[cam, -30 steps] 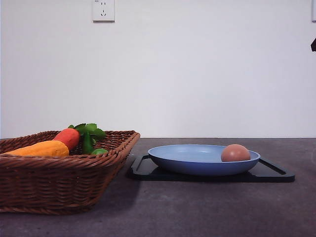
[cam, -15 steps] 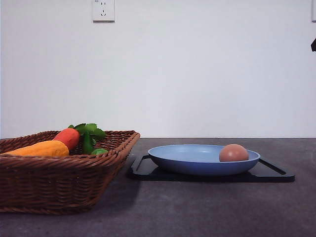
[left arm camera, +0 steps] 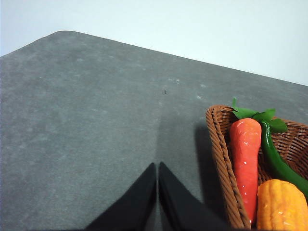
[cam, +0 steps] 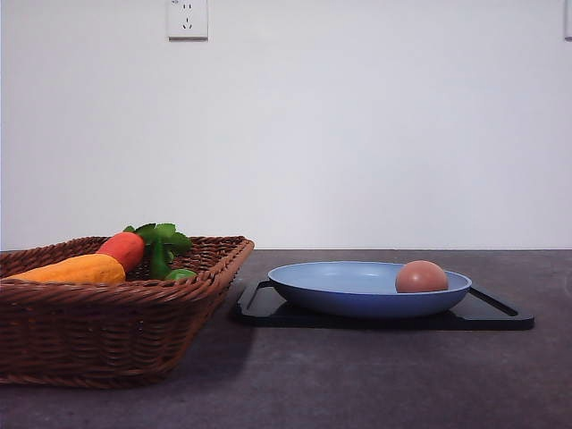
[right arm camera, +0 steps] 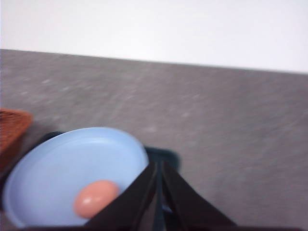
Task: Transfer egg from basket to plate and serve
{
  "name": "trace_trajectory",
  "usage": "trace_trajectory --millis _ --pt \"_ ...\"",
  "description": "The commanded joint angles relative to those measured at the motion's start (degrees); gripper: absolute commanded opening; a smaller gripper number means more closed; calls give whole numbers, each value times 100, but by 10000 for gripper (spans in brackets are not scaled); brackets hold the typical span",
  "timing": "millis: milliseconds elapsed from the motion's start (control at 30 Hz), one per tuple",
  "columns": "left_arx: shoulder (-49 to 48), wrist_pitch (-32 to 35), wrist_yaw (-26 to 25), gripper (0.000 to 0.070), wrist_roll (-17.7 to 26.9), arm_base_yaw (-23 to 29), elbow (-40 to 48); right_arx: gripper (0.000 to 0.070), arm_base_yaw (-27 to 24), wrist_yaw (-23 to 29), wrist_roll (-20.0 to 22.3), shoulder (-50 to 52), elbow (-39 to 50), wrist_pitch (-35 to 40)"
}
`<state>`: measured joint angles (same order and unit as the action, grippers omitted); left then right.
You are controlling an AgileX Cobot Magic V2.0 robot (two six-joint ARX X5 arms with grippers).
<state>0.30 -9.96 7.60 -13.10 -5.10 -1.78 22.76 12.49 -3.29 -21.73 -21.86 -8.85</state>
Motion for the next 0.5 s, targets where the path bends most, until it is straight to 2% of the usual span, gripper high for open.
trace_trajectory --millis 0,300,467 --pt "-13 -26 -11 0 -48 0 162 0 -167 93 413 347 70 25" --pt "-13 -26 -11 0 -48 0 162 0 -1727 -1007 424 1829 1011 25" --pt "-13 -25 -11 0 -49 0 162 0 -2206 -1813 322 2149 1598 42"
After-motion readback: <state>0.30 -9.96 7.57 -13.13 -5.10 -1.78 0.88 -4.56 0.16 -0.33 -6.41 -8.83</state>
